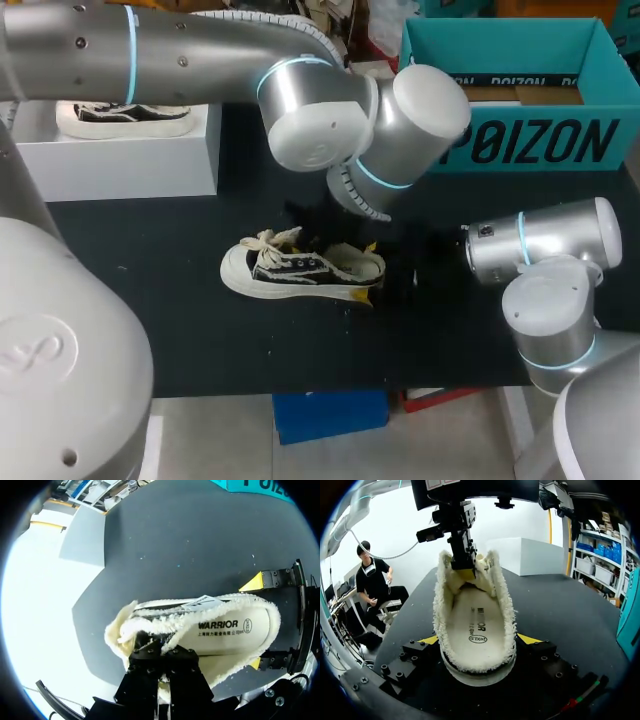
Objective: Take the shoe out of the shoebox, open the shoe tongue, remove and reinsert the insole, then place the shoe into the shoebox
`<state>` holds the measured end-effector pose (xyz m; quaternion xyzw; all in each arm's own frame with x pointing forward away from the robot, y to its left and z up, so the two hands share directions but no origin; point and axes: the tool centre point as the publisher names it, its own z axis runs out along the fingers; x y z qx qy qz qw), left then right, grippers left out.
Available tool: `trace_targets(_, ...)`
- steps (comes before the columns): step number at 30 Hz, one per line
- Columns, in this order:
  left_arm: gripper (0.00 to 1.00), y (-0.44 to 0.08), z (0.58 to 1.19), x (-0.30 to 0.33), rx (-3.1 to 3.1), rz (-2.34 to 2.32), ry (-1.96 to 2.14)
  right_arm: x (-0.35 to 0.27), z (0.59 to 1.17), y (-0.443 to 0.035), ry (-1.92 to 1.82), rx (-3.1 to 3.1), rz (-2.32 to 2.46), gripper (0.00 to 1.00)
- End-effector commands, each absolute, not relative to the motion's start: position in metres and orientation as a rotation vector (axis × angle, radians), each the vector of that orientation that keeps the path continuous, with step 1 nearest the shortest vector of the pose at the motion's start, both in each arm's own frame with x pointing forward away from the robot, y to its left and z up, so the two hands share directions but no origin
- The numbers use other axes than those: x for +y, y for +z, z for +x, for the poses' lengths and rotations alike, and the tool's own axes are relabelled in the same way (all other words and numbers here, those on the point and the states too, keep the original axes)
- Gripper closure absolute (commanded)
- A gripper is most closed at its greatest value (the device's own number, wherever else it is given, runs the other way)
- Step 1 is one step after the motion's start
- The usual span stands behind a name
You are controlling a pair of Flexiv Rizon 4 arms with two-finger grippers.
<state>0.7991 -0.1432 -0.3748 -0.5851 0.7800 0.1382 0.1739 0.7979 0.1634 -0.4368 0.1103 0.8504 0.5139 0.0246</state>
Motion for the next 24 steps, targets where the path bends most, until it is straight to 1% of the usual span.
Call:
trace_targets(1,1.00,-0.368,0.800,-0.139,2.215,-1.688,0.344,0.166,0.799,-0.438,1.587,2.633,0.343,1.00)
trace_targets(24,1.00,-0.330,0.815,-0.130,2.245,-1.859,0.037,0.166,0.799,-0.438,1.587,2.633,0.343,1.00)
